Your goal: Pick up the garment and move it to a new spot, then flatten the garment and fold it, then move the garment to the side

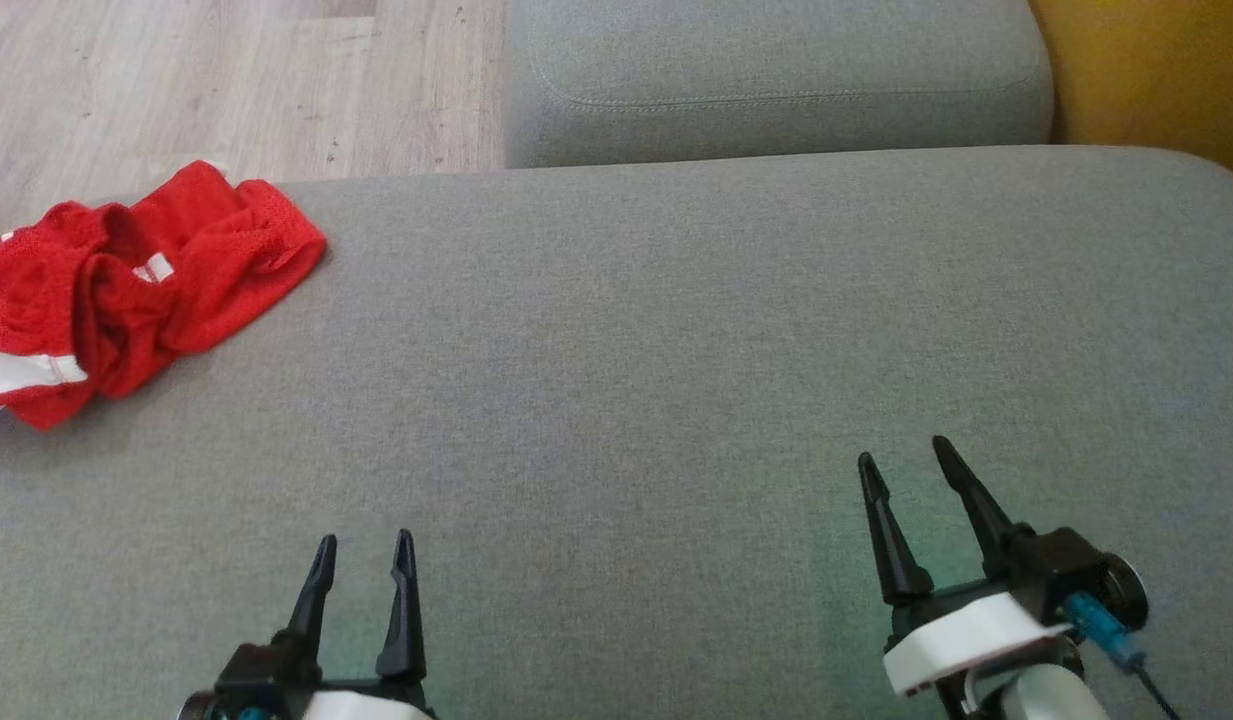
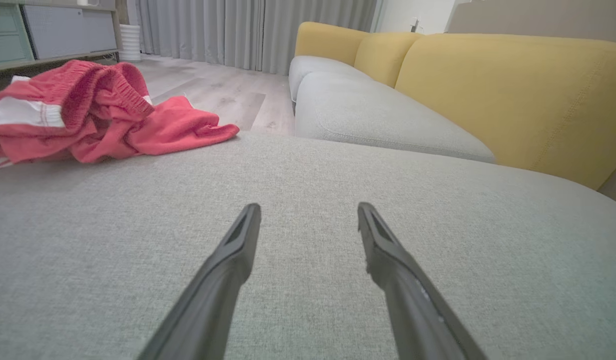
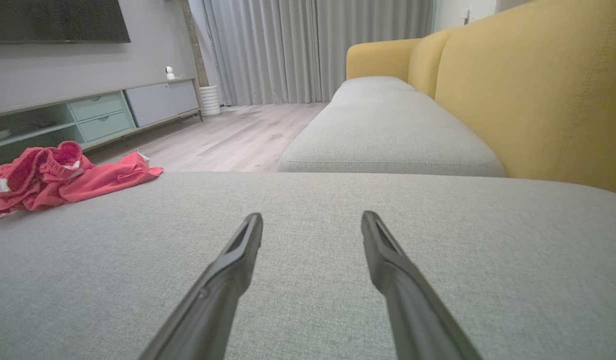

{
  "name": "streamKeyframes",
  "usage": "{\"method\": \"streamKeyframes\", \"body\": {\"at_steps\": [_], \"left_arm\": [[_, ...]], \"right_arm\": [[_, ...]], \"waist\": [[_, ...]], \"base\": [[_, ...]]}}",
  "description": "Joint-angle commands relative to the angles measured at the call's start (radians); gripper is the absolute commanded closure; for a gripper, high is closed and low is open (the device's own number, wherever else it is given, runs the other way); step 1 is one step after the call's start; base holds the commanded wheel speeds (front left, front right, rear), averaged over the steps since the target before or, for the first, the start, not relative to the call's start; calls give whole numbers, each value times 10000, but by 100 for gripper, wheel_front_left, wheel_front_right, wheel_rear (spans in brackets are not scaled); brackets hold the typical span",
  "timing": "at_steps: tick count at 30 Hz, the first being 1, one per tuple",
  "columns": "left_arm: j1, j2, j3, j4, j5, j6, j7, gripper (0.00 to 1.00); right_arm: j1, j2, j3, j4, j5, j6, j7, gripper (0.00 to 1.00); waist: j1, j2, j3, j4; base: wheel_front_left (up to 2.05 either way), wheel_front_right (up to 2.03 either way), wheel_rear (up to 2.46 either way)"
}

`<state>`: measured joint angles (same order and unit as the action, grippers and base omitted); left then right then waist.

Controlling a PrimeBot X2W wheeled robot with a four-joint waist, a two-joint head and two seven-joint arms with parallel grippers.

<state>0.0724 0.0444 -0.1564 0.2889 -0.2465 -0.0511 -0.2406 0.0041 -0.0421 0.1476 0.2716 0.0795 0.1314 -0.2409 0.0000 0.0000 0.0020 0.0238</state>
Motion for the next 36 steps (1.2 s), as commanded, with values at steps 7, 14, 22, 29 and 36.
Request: {"method": "streamKeyframes", "body": {"at_steps": [7, 14, 22, 29, 36], "left_arm": [[-193, 58, 342, -159, 263, 144, -212, 0], [-211, 58, 373, -109, 199, 171, -212, 0], [-245, 58, 353, -73, 178, 200, -212, 0], [-410, 59, 289, -87, 248, 193, -212, 0], [-400, 119, 467, -213, 370, 209, -212, 0]], "right_arm": [[-232, -81, 294, -141, -324, -7, -208, 0], [-268, -81, 300, 4, -230, -7, -208, 0], [-279, -81, 279, 54, -239, -7, -208, 0], [-146, -81, 66, -18, -258, -7, -208, 0], [-142, -81, 138, -170, -204, -7, -208, 0]], "waist": [[0, 0, 1, 18], [0, 0, 15, 38], [0, 0, 25, 84], [0, 0, 10, 845], [0, 0, 81, 2442]], "base": [[0, 0, 0], [0, 0, 0], [0, 0, 0], [0, 0, 0], [0, 0, 0]]}}
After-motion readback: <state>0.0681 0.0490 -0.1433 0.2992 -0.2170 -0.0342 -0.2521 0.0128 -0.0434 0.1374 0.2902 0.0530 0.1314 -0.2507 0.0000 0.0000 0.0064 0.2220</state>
